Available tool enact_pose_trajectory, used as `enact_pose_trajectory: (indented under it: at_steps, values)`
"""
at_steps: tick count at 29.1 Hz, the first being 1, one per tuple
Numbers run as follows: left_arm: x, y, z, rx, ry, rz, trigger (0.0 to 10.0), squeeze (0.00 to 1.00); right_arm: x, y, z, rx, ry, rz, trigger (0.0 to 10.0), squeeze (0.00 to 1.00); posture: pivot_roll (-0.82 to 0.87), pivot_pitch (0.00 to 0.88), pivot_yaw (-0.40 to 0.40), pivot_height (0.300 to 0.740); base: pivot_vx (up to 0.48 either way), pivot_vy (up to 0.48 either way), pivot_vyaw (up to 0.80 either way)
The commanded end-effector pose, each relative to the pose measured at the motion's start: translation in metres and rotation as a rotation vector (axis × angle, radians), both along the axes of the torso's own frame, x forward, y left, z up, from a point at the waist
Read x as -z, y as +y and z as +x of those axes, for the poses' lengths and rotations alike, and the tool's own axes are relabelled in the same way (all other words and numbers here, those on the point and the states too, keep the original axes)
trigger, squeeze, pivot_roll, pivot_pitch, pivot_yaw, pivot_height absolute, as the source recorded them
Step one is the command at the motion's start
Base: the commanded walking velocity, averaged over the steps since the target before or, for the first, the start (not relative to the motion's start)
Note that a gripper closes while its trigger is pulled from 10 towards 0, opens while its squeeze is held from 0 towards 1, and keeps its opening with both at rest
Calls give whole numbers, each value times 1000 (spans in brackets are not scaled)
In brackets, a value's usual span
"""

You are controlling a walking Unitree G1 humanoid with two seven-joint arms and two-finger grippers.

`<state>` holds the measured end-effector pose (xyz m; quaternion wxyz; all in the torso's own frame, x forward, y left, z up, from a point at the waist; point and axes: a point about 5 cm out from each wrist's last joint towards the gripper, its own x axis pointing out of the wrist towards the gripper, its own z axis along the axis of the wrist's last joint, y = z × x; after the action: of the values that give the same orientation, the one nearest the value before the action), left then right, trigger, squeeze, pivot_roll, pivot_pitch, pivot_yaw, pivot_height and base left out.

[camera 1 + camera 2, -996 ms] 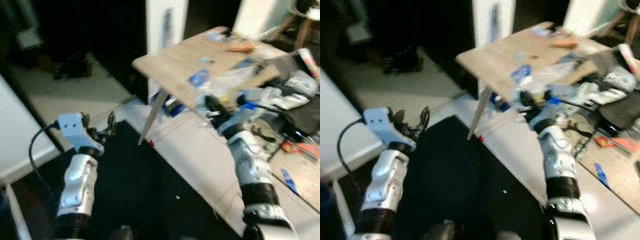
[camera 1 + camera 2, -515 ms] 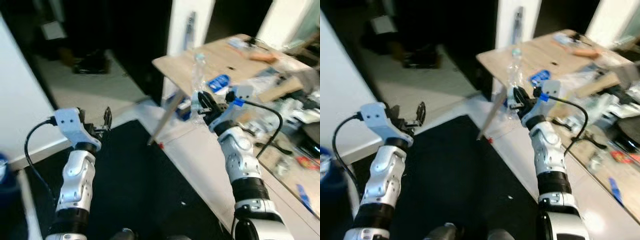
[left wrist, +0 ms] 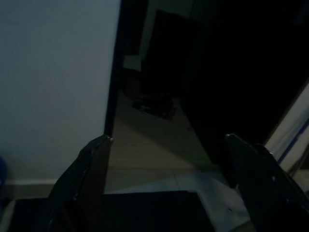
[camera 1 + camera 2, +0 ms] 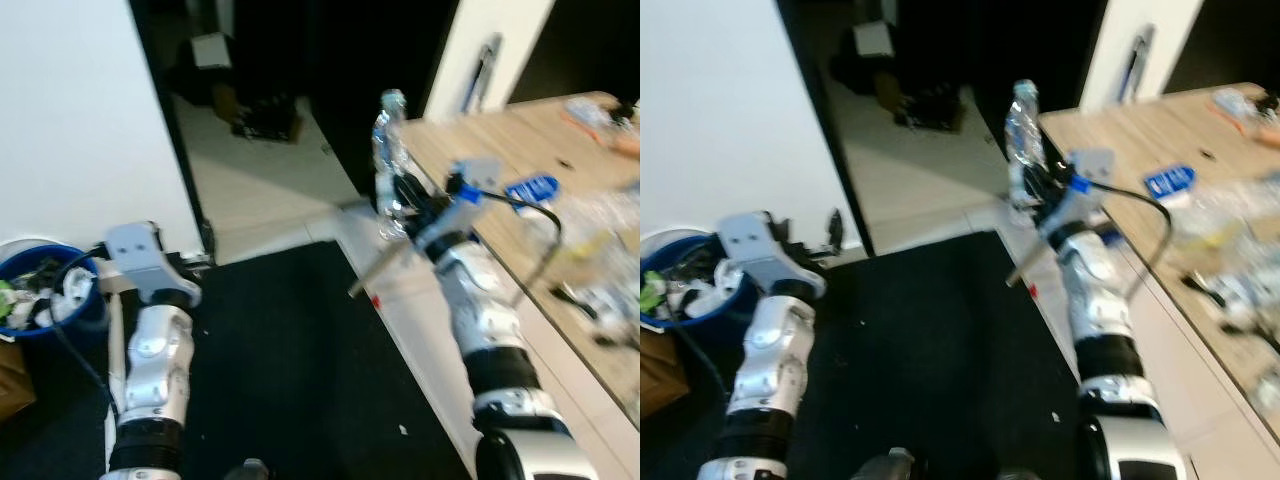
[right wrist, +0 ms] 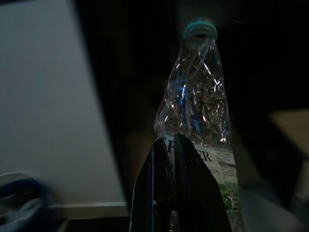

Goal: Picking trash to rubbish bin

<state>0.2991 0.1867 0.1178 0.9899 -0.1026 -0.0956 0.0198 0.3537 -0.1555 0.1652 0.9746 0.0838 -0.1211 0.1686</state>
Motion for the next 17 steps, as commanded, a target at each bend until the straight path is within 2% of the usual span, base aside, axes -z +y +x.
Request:
enact_pose_trajectory:
  at_steps: [1, 11, 17]
  values:
    - [5, -6, 0, 16, 15, 2, 10000, 0, 3, -5, 0, 13, 13, -2, 10000, 0, -48, 0, -44, 740, 0, 0, 700]
    - [2, -7, 0, 14, 4, 19, 10000, 0, 8, -8, -2, 15, 25, 11, 10000, 0, -42, 0, -43, 740, 0, 0, 696]
    - [2, -15, -3, 60, -2, 40, 10000, 0, 4, -10, -6, 12, -10, 24, 10000, 0, -64, 0, -43, 740, 0, 0, 673]
